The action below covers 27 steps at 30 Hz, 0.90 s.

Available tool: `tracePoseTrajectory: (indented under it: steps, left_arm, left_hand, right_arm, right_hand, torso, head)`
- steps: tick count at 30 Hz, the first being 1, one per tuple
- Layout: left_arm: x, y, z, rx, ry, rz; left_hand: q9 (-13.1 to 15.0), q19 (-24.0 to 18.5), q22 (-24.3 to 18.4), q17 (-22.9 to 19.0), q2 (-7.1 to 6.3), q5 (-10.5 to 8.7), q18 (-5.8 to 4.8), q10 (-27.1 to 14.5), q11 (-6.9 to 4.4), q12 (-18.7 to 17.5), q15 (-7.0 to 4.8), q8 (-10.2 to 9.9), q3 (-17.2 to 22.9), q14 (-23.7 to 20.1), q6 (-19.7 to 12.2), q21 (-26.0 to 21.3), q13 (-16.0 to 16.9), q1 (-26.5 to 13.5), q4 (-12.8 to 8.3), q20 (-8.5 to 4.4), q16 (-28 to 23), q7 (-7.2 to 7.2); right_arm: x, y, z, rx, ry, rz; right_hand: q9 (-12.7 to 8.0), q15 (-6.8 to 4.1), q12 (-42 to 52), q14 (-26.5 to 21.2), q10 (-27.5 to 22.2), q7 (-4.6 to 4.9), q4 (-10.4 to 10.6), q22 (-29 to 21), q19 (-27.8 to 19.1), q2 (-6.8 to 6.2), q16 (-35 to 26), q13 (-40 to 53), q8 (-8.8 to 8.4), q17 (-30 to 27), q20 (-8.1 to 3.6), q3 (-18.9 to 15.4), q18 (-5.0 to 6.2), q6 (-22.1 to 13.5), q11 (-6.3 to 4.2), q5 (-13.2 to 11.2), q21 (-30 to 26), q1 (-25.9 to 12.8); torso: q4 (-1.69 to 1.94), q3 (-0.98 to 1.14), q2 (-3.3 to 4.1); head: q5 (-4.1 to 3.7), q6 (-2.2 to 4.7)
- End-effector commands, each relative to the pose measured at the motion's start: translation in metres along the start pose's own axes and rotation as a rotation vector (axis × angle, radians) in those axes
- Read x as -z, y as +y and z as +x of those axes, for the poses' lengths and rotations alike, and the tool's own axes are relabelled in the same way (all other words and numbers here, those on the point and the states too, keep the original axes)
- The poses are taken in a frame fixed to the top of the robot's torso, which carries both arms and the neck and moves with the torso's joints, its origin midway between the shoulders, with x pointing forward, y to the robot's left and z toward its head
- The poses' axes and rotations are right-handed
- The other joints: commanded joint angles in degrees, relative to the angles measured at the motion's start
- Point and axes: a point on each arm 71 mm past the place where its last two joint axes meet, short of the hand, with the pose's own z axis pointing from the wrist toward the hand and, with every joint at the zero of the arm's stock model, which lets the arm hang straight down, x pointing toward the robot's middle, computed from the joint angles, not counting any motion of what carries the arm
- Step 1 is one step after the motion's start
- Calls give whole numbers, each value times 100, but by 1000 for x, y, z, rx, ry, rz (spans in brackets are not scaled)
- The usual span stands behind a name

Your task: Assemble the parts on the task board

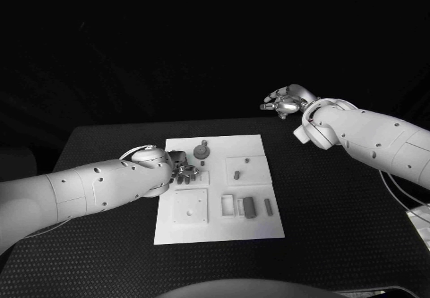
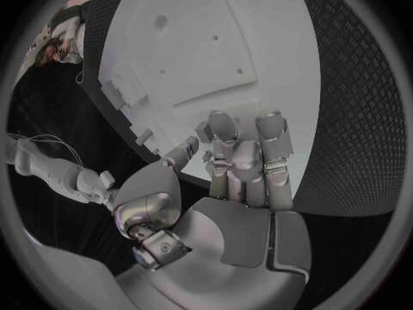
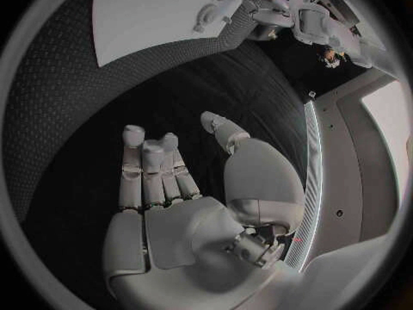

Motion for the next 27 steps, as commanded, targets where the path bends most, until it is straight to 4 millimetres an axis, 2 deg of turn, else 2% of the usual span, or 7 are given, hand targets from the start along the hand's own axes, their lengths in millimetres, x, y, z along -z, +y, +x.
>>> tracePoseTrajectory:
  steps: [1,3,4,5,13,20,27]
  left_arm:
    - [-1,8,10,-11,42,-40]
    - [-1,8,9,-6,37,-40]
    - [-1,8,9,-2,33,-39]
    - [-1,8,9,2,29,-38]
    - [0,10,5,15,17,-33]
    - [7,6,-25,181,12,20]
    - [20,12,-64,282,-24,59]
  left_hand:
    - [-418,57,101,3,-68,-16,18,-42,5,38,-24,-22,6,6,-95,-30,8,-19,45,-122,-9,61]
    - [-399,59,107,8,-48,-19,16,-47,8,42,-22,-13,-71,3,-108,-24,19,-61,27,-122,-1,62]
    - [-366,38,116,16,82,-11,15,-59,5,46,-20,2,-316,-10,-130,-19,37,-140,-123,-125,6,66]
    - [-358,29,114,16,97,-12,18,-62,5,46,-24,4,-370,-14,-135,-21,41,-160,-160,-129,5,61]
    - [-338,19,110,18,-41,-15,30,-67,-3,44,-32,10,-488,-21,-143,-26,51,-247,-203,-143,5,53]
    - [-320,7,106,9,-37,-13,35,-97,2,25,-32,3,-480,-31,-182,-32,56,-116,-376,-151,-13,59]
    - [-376,-252,44,-109,-102,-15,35,-454,137,-165,93,-197,-470,-206,-679,-225,-21,41,-640,-139,-248,217]
  right_arm:
    - [0,1,1,3,13,-8]
    - [0,1,1,2,14,-8]
    - [0,1,1,2,14,-8]
    - [0,1,1,2,14,-8]
    - [0,1,1,3,13,-7]
    - [0,-3,-1,3,7,0]
    - [0,-4,-2,4,7,3]
  right_hand:
    - [-7,-1,18,-33,-39,184,28,89,-40,-16,28,-6,30,-6,5,-2,158,2,5,15,-24,-40]
    - [-8,-1,18,-33,-40,184,28,89,-41,-17,28,-6,30,-6,5,-2,158,1,5,15,-24,-40]
    - [-8,-1,18,-33,-40,185,28,88,-41,-17,28,-6,30,-7,5,-1,158,1,5,15,-24,-40]
    - [-8,-1,18,-33,-40,185,29,88,-41,-17,28,-7,30,-7,5,-1,158,0,5,15,-24,-40]
    - [-10,0,18,-34,-42,186,31,88,-41,-17,28,-8,30,-8,5,1,158,-3,6,15,-25,-41]
    - [-12,1,19,-36,-43,187,38,88,-41,-19,29,-10,30,-9,6,0,158,-5,8,14,-26,-47]
    - [-13,2,21,-37,-45,187,32,88,-42,-18,30,-12,31,-11,4,6,158,-7,8,15,-26,-35]
  torso:
    - [0,3,0]
    - [-2,1,1]
    - [-2,1,1]
    - [-3,0,2]
    - [-3,5,1]
    - [3,5,-4]
    - [-2,6,-3]
  head:
    - [6,-3]
    - [5,-5]
    - [5,-2]
    - [7,-4]
    - [8,12]
    - [16,60]
    - [30,144]
